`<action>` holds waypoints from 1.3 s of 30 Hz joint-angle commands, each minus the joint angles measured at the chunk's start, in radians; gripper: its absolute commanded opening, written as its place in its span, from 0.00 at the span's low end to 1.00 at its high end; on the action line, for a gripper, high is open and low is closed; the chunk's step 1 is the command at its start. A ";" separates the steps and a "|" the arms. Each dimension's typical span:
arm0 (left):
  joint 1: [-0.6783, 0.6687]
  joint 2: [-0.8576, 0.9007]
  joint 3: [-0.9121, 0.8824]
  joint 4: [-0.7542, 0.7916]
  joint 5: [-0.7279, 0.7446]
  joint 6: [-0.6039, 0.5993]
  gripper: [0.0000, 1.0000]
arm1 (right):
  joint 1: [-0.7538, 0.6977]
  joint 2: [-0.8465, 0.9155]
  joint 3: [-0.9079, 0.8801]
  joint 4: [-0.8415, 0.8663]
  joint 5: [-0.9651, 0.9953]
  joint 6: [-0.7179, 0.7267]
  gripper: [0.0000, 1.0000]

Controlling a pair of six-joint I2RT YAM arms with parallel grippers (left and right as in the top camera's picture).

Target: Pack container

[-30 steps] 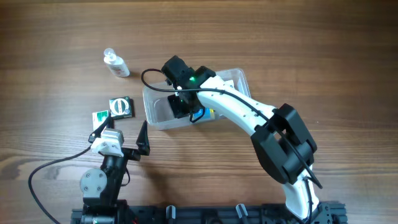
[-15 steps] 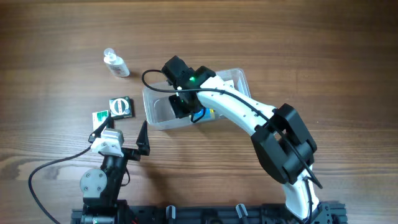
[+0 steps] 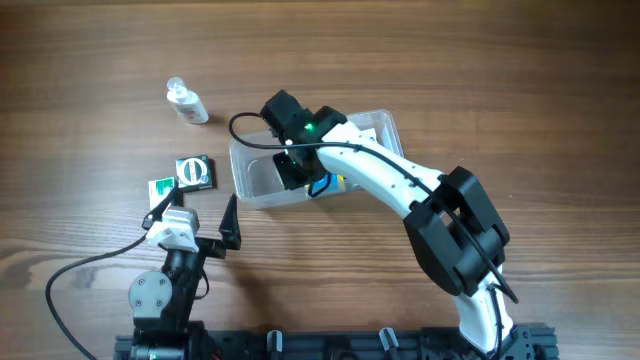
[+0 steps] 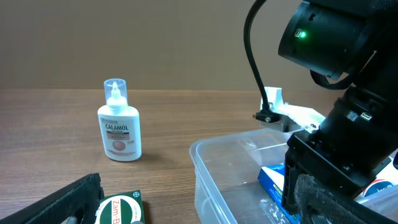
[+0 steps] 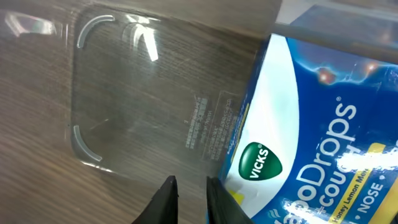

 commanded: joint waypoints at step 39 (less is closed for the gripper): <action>-0.006 -0.004 -0.006 -0.001 0.008 0.014 1.00 | 0.002 0.024 -0.002 0.045 -0.121 -0.074 0.16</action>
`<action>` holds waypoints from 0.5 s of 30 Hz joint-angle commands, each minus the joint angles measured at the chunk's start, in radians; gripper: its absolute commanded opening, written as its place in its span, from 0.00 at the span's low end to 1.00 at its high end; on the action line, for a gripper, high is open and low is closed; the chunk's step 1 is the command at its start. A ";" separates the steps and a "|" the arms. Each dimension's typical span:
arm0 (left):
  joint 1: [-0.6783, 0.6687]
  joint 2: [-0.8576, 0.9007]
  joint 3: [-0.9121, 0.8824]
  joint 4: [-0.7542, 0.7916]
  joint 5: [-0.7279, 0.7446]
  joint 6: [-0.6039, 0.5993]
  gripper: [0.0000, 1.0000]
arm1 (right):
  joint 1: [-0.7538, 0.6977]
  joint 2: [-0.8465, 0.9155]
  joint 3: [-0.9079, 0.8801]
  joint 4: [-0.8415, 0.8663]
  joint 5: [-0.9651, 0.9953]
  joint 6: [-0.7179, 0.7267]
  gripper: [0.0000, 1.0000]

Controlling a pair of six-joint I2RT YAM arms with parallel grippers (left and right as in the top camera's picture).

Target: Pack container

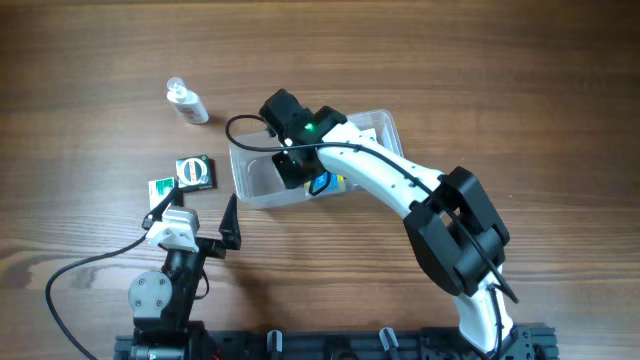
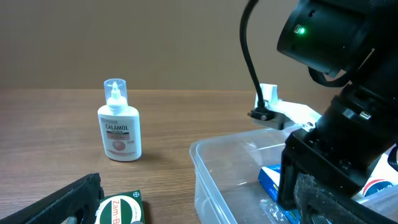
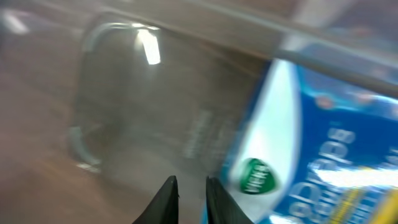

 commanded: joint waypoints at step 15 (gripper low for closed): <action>-0.006 -0.004 -0.006 -0.001 0.009 0.015 1.00 | -0.001 0.058 -0.002 0.030 -0.043 0.008 0.09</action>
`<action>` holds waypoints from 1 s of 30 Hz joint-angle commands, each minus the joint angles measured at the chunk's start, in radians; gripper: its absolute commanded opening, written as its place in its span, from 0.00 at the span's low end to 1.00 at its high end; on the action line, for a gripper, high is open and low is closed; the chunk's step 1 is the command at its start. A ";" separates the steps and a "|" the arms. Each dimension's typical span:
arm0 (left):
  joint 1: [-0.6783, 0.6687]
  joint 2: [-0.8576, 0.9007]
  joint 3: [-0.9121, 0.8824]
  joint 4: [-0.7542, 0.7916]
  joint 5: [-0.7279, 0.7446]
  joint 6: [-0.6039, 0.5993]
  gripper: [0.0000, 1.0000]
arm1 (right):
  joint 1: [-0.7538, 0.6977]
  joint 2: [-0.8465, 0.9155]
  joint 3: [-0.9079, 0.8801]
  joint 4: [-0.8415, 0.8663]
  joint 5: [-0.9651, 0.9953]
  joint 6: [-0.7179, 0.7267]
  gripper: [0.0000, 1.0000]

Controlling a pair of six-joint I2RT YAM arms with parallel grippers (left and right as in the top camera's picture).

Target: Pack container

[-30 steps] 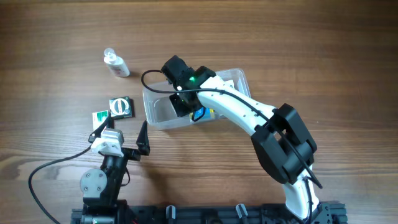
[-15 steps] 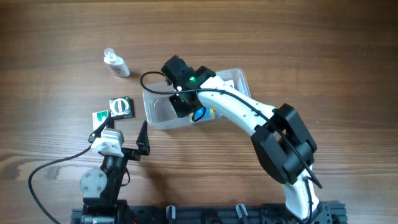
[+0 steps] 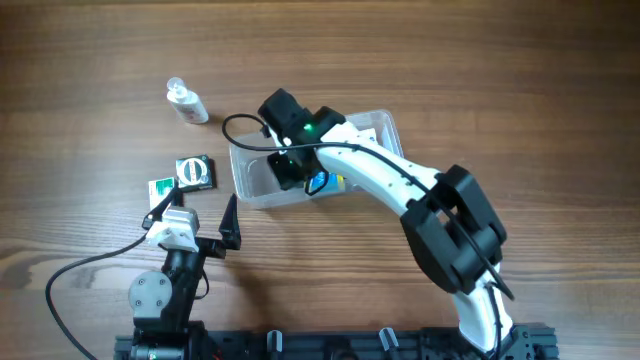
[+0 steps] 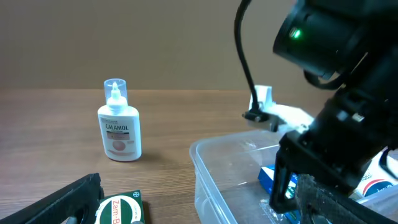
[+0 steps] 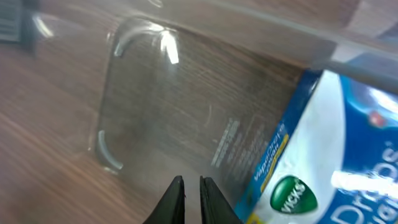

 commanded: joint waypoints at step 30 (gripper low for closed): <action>-0.006 -0.004 -0.006 -0.001 0.009 0.014 1.00 | -0.002 -0.062 0.373 -0.154 0.171 -0.050 0.17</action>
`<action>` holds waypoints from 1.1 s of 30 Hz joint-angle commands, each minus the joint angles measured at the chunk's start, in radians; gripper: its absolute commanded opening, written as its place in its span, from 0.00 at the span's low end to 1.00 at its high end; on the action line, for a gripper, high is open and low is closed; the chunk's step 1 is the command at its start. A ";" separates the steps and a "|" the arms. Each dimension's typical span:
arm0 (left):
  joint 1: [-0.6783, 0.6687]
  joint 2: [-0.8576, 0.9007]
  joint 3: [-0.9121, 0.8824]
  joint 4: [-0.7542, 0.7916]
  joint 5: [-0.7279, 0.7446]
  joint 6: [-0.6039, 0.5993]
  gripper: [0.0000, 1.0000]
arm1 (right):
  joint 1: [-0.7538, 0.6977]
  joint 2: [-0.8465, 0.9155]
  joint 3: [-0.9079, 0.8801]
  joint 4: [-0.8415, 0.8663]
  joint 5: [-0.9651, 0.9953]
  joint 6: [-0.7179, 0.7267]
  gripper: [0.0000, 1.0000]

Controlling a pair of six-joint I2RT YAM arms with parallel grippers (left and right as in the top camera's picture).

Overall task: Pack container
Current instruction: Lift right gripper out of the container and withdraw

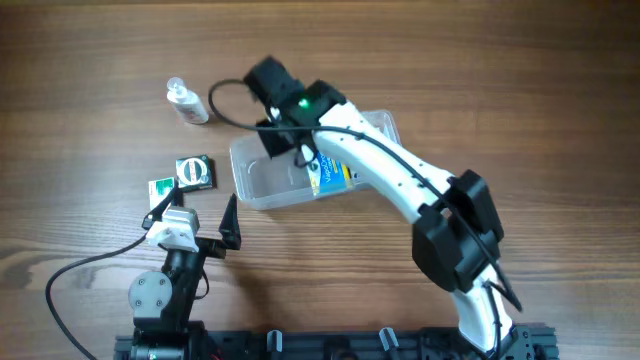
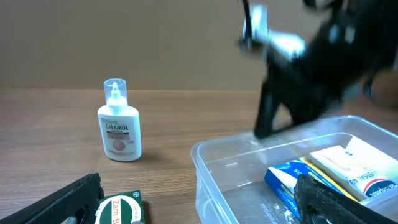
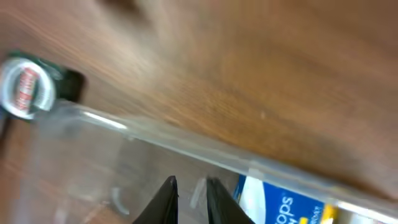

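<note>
A clear plastic container (image 1: 262,175) sits mid-table, and the left wrist view shows its near wall (image 2: 208,180). Inside lie a blue Vicks box (image 1: 330,176) and a white box (image 2: 346,163). My right gripper (image 1: 275,146) hangs above the container's far left rim (image 3: 186,144). Its jaws are nearly together with nothing between them (image 3: 189,194). A Calamol bottle (image 1: 186,102) stands at the far left. A green Zam-Buk box (image 1: 195,171) lies left of the container. My left gripper (image 1: 195,213) rests open near the front edge with nothing in it.
A second small green and white packet (image 1: 160,188) lies beside the Zam-Buk box. The right arm (image 1: 390,180) reaches across the container from the front right. Bare wooden table (image 1: 500,80) stretches to the back and right.
My right gripper was low inside the container beside the Vicks box. Now it is higher and further back-left, over the far rim. The left arm has not moved.
My right gripper stood inside the container with its jaws nearly together, next to the Vicks box lying on the floor. It stayed there through the following two moments, shifting slightly left. Now it is above the rim, and the box lies in the container.
</note>
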 commanded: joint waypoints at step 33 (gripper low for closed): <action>-0.006 -0.004 -0.006 -0.001 0.008 0.014 1.00 | 0.129 -0.116 -0.241 -0.197 -0.344 -0.164 0.04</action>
